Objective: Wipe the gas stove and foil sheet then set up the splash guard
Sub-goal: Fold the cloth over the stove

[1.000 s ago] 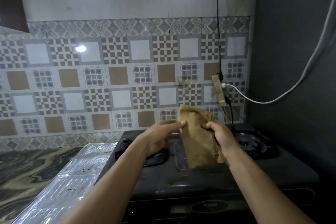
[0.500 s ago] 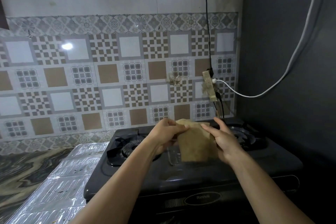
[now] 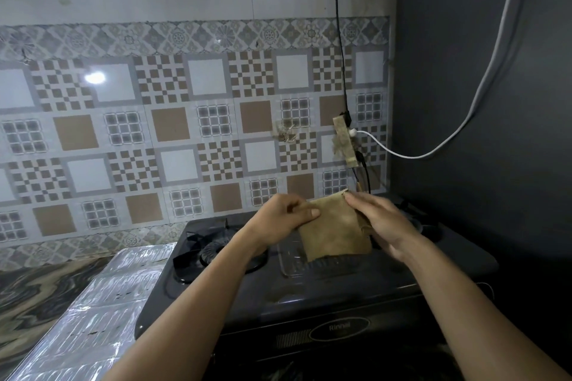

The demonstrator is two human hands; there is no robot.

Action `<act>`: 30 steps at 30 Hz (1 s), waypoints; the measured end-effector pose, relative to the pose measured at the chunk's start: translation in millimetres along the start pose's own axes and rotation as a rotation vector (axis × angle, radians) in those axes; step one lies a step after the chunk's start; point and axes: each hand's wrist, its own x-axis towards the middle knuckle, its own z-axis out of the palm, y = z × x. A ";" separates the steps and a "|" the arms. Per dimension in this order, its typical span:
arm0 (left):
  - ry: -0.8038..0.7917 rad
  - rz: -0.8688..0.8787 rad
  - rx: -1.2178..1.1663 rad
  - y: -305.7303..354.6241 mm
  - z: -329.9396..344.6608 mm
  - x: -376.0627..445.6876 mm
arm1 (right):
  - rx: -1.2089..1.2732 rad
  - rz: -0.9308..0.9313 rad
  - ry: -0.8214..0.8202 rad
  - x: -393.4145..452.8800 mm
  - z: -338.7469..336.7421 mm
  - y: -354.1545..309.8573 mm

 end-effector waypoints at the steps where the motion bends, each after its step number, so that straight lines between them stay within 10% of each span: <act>1: -0.011 -0.043 -0.125 1.7 4.1 -0.4 | 0.053 0.022 0.024 -1.6 0.6 3.0; 11: 0.105 -0.305 -0.699 -5.3 48.2 2.9 | 0.627 0.336 -0.076 -32.9 25.5 58.3; 16: -0.074 -0.293 -0.318 -13.0 52.6 2.3 | 0.571 0.232 0.295 -17.4 21.8 55.9; 30: -0.118 -0.269 0.568 -88.9 81.2 120.2 | -0.302 0.047 0.409 143.8 -108.0 38.5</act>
